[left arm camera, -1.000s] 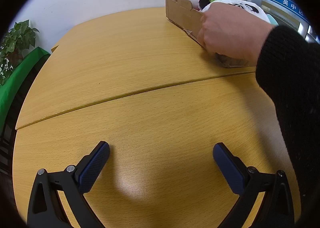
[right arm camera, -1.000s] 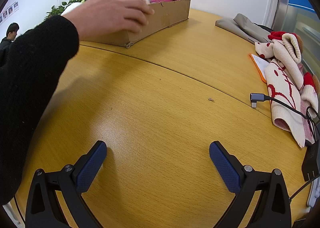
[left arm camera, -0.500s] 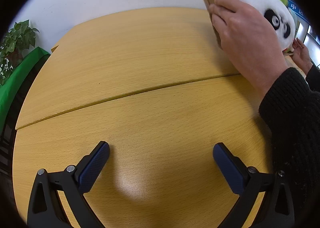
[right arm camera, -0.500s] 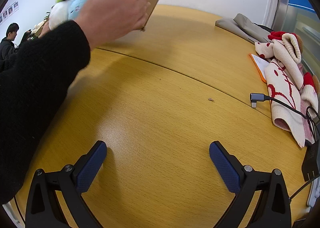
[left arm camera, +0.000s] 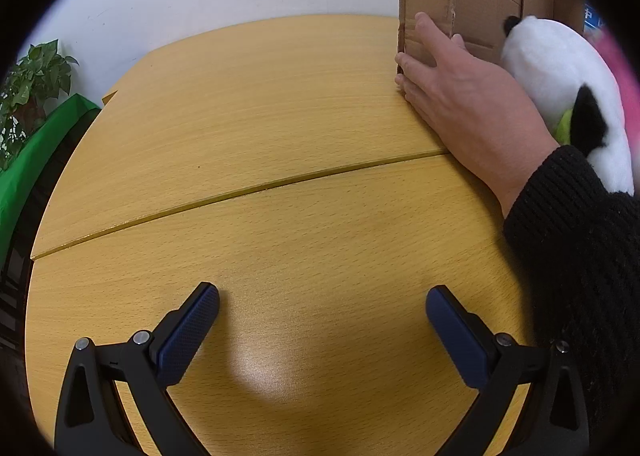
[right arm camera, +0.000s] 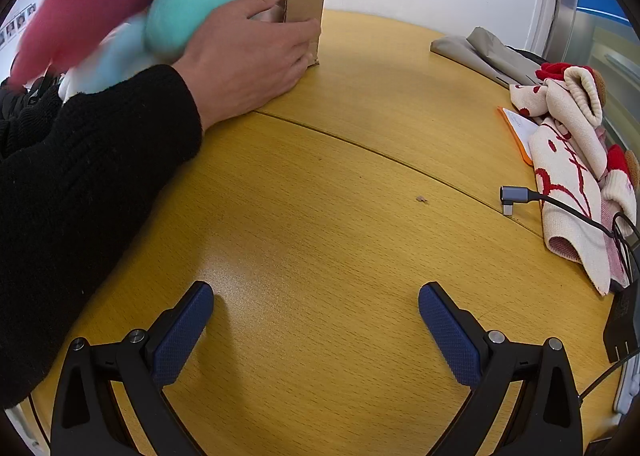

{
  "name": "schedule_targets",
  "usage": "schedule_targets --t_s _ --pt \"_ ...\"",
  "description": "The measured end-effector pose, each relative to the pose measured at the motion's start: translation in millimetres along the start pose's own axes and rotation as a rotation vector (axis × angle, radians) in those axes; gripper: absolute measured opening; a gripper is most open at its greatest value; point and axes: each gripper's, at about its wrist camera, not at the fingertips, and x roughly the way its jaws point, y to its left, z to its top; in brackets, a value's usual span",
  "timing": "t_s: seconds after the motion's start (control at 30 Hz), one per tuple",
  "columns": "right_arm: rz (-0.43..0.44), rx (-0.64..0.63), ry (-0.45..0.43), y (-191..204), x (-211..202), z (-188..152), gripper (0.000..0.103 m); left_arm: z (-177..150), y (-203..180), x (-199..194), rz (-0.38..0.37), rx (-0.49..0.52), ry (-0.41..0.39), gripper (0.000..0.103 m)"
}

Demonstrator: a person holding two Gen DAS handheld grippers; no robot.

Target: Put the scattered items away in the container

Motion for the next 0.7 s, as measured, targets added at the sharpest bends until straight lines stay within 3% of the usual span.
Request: schedule_targets --t_s 0.7 --pt "0.000 0.000 0.000 0.0 -0.1 -0.1 0.103 -2.2 -3.0 -0.5 -0.002 0.003 0.000 0.103"
